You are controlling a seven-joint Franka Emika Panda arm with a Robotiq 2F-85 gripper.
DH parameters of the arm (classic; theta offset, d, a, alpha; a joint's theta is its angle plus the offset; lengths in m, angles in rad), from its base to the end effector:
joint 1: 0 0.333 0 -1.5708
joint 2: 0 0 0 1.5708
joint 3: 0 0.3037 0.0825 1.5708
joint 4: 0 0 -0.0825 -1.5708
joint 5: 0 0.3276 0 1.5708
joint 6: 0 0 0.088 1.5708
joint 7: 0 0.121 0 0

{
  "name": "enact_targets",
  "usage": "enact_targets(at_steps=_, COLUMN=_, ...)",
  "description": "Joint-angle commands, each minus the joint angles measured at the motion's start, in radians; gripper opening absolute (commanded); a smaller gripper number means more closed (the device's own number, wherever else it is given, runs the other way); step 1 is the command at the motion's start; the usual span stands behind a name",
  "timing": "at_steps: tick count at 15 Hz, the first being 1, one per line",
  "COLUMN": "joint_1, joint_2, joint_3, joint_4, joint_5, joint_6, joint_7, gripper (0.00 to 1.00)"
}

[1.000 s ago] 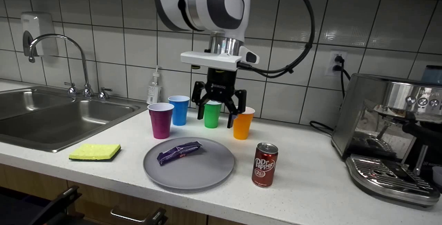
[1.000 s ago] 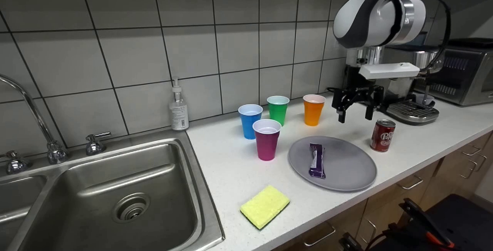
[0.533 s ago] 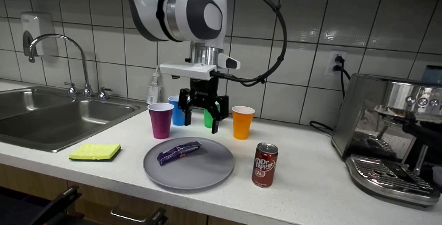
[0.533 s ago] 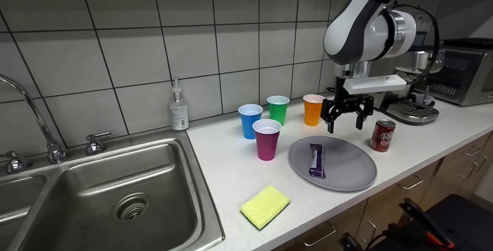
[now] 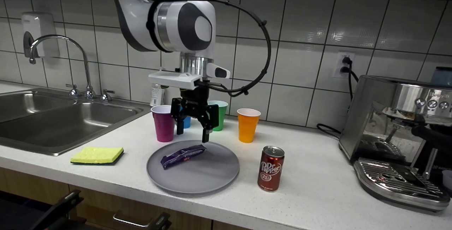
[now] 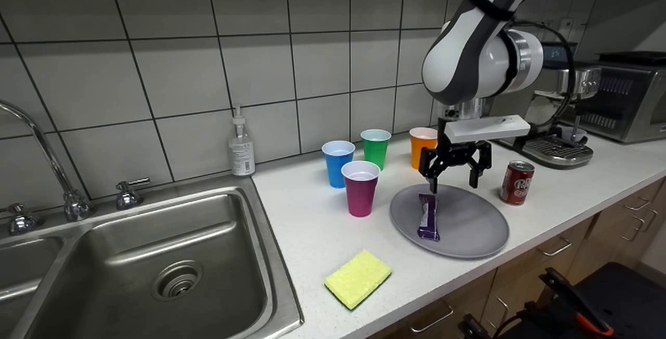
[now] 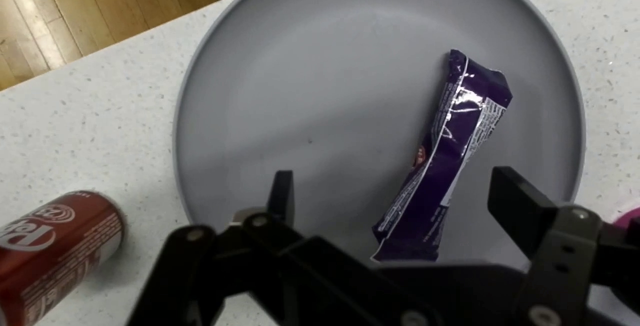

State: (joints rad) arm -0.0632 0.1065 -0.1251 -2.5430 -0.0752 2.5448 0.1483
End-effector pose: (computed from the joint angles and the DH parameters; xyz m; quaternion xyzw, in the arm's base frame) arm 0.4093 -0.0785 0.2473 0.9891 -0.1354 -0.0526 0.0251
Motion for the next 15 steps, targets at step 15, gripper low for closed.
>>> enact_targets(at_steps=15, joint_1=0.083, joint_2=0.210, joint_3=-0.013, joint_4=0.076, joint_5=-0.008, joint_6=0.113, joint_7=0.190, gripper=1.00)
